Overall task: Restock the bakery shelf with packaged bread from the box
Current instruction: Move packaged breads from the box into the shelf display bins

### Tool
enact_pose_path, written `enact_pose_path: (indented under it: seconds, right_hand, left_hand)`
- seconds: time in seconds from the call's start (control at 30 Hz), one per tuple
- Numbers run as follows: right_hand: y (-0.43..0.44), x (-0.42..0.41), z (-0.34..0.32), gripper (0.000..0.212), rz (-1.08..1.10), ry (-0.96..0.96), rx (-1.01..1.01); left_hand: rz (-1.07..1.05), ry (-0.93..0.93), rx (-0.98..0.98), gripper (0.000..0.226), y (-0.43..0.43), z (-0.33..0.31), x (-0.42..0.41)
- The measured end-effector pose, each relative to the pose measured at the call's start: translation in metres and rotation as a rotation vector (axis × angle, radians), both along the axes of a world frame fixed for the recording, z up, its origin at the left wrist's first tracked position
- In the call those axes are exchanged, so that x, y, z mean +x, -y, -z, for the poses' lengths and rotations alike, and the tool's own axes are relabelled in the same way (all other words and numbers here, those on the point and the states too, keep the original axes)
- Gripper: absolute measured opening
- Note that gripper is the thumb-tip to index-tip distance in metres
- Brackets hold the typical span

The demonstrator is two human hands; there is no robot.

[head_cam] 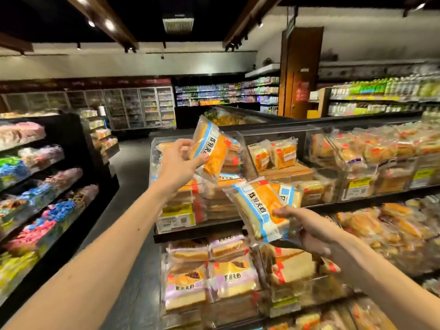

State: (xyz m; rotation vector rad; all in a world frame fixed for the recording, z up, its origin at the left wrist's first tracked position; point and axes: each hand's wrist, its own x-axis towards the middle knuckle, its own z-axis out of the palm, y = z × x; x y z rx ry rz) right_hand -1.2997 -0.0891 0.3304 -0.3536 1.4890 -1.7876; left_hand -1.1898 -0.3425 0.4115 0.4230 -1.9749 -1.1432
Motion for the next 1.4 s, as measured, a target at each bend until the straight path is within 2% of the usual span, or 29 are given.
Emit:
enact_pose_path:
  seconds: [0.13,0.23,0.4,0.5,0.63,0.7,0.8,0.87,0.93,1.0,1.07,1.1,1.17,1.2,1.27,1.4]
  right_hand:
    - [-0.004,-0.022,-0.007,0.041,0.043,0.0,0.004]
    - [-0.005,-0.039,-0.011,0.047,0.041,-0.015,0.019]
    - [-0.004,-0.06,-0.02,0.046,-0.03,-0.048,0.034]
    - [-0.004,-0.071,-0.025,0.05,-0.068,-0.082,0.026]
    - [-0.003,-0.081,-0.033,0.049,-0.102,-0.084,0.017]
    - [-0.001,-0.082,-0.036,0.048,-0.117,-0.082,0.002]
    - [0.003,-0.083,-0.039,0.045,-0.121,-0.08,-0.028]
    - [0.008,-0.084,-0.039,0.051,-0.118,-0.084,-0.045]
    - [0.014,-0.084,-0.04,0.061,-0.116,-0.076,-0.061]
    - [0.019,-0.084,-0.043,0.053,-0.135,-0.07,-0.091]
    - [0.025,-0.081,-0.048,0.039,-0.173,-0.081,-0.122]
    - [0.029,-0.079,-0.051,0.035,-0.193,-0.093,-0.13]
    - [0.038,-0.074,-0.055,0.031,-0.241,-0.134,-0.122]
    - [0.043,-0.07,-0.057,0.03,-0.262,-0.146,-0.115]
    - [0.053,-0.062,-0.06,0.026,-0.289,-0.108,-0.122]
    - [0.072,-0.051,-0.056,0.041,-0.272,0.018,-0.095]
  left_hand:
    - [0.062,0.175,-0.223,0.039,0.027,-0.009,-0.042]
    - [0.051,0.318,-0.422,0.029,0.041,-0.009,-0.07]
    - [0.03,0.42,-0.478,0.02,0.05,-0.008,-0.104]
    - [0.028,0.535,-0.587,0.037,0.053,-0.003,-0.116]
    - [-0.2,0.827,-1.095,0.042,0.055,0.015,-0.124]
    - [-0.268,0.877,-1.28,0.044,0.047,0.028,-0.126]
    - [-0.26,0.843,-1.321,0.048,0.044,0.034,-0.126]
    - [-0.251,0.736,-1.223,0.048,0.046,0.03,-0.122]
    - [-0.181,0.459,-1.017,0.044,0.041,0.025,-0.113]
    - [-0.127,0.162,-0.956,0.057,0.025,0.017,-0.095]
    - [-0.054,0.059,-1.195,0.074,0.002,0.011,-0.071]
    - [0.014,0.074,-1.348,0.077,-0.01,0.01,-0.06]
    - [0.088,0.191,-1.618,0.07,-0.016,0.015,-0.044]
    - [0.079,0.217,-1.685,0.061,-0.013,0.018,-0.04]
    - [0.049,0.191,-1.708,0.044,-0.004,0.02,-0.029]
    - [-0.001,0.122,-1.653,0.042,0.009,0.019,-0.004]
